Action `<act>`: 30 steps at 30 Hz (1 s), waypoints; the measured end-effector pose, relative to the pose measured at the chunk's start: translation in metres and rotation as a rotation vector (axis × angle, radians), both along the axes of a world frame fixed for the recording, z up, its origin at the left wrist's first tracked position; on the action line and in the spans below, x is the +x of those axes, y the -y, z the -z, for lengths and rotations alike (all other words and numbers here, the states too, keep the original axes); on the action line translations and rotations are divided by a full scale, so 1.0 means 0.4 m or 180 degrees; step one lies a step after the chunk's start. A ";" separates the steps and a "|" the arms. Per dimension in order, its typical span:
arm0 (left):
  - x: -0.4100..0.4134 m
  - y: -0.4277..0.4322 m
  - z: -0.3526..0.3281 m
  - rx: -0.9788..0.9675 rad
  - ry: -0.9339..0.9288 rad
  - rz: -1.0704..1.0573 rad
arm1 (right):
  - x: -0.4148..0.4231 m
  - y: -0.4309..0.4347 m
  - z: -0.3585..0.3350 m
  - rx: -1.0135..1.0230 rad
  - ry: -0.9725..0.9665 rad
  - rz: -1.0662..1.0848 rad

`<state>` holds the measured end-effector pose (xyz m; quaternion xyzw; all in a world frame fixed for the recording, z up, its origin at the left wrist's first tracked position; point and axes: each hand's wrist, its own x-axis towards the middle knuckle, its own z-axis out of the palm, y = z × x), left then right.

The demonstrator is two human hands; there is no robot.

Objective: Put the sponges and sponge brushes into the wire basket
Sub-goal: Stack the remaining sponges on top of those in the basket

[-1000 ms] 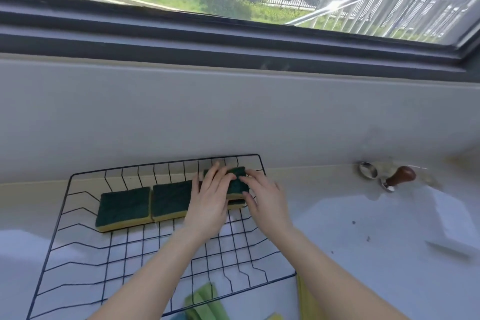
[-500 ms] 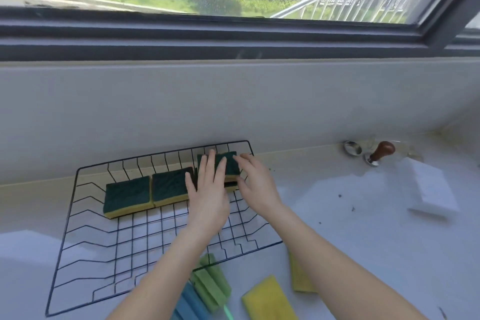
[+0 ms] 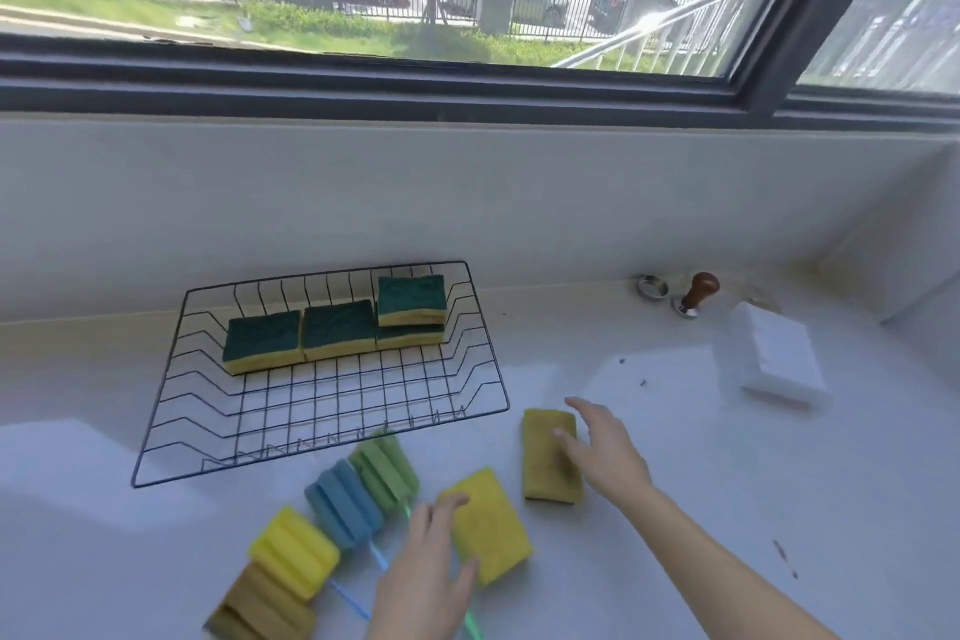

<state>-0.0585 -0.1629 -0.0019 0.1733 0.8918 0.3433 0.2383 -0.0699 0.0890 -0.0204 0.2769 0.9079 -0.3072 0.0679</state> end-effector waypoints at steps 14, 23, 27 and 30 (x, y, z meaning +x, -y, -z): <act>0.000 -0.136 0.084 -0.0825 -0.0135 -0.0400 | 0.030 0.061 0.006 0.0407 0.0484 -0.1571; 0.053 -0.134 0.053 -0.0522 -0.0345 -0.0623 | 0.176 0.028 0.014 0.0131 -0.0041 -0.1271; 0.101 -0.131 0.044 -0.0267 -0.0926 -0.0573 | 0.258 -0.002 0.023 -0.0024 -0.1046 -0.0852; 0.133 -0.139 0.036 -0.0269 -0.1091 -0.0450 | 0.274 -0.030 0.012 0.0185 -0.1384 -0.0939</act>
